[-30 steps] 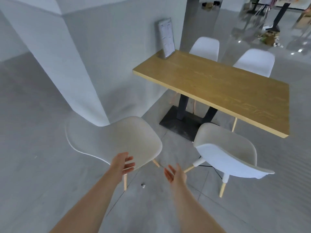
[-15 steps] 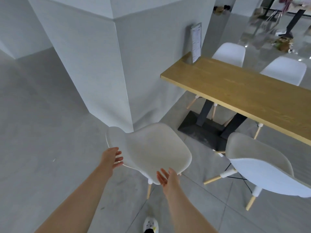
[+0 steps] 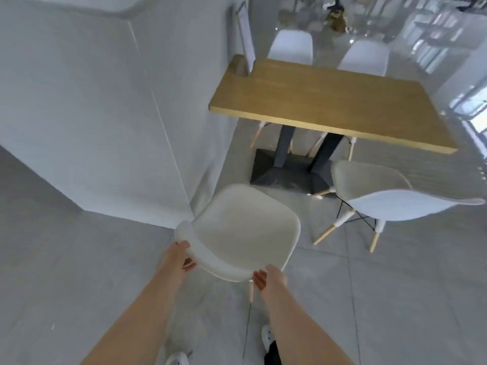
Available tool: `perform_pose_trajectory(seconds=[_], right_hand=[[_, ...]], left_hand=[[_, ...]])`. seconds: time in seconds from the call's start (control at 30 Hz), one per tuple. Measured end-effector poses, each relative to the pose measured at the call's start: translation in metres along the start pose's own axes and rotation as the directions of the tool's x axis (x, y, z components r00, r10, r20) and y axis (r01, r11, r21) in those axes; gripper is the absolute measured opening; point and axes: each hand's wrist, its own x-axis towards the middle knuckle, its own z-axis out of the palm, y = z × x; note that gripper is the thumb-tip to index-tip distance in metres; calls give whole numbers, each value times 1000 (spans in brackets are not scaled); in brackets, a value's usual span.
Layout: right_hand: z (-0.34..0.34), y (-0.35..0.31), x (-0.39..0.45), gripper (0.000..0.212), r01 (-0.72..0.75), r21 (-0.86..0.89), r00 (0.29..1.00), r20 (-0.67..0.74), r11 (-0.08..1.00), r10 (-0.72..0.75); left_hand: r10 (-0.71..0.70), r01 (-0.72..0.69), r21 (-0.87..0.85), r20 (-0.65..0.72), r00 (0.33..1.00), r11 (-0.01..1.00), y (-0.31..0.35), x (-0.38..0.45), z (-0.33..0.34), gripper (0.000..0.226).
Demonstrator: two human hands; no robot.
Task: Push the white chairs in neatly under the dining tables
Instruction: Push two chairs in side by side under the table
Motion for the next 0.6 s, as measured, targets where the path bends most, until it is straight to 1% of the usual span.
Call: perform_pose_trajectory(seconds=[0.03,0.07,0.1,0.13,0.17,0.2,0.27,0.33,0.4,0.47,0.53,0.6], right_hand=[[3,11,-3,24,8,37,998,-57,999,-6],[5,22,-11,24,7,70,997,-79,998,-2],[9,32,-21,20,-6,125,998,-62,992,14],[15,41,-31,13,-24,186,999,-17,982,28],[23,49,-39,6,-27,255,999,32,967,20],[34,54,-48,5,-21,318,997,75,948,-3],[51,62,-62,15,-12,399,991,128,917,-43],[60,66,-63,19,-12,459,989,138,889,-58],[66,71,-61,22,-17,522,986,151,853,-73],[73,77,-57,28,-23,563,982,168,826,-87],[79,80,-53,30,-30,580,982,167,814,-83],[83,79,-50,32,-27,571,985,153,821,-74]], left_hand=[[-14,12,37,49,999,999,3,6,-4,13],[-33,27,58,102,994,998,6,12,-7,16],[-48,39,64,146,988,997,8,16,-10,21],[-62,51,69,176,982,996,9,19,-13,23],[-77,61,82,204,976,995,12,21,-16,24],[-90,68,101,233,968,993,15,24,-18,24],[-104,69,133,282,954,989,19,30,-21,28],[-107,55,164,325,940,985,22,36,-21,30],[-128,71,168,357,925,983,22,42,-22,25],[-187,130,173,366,912,976,22,50,-21,24],[-244,183,195,354,903,963,23,59,-20,26],[-271,211,199,348,898,957,28,69,-18,28]])
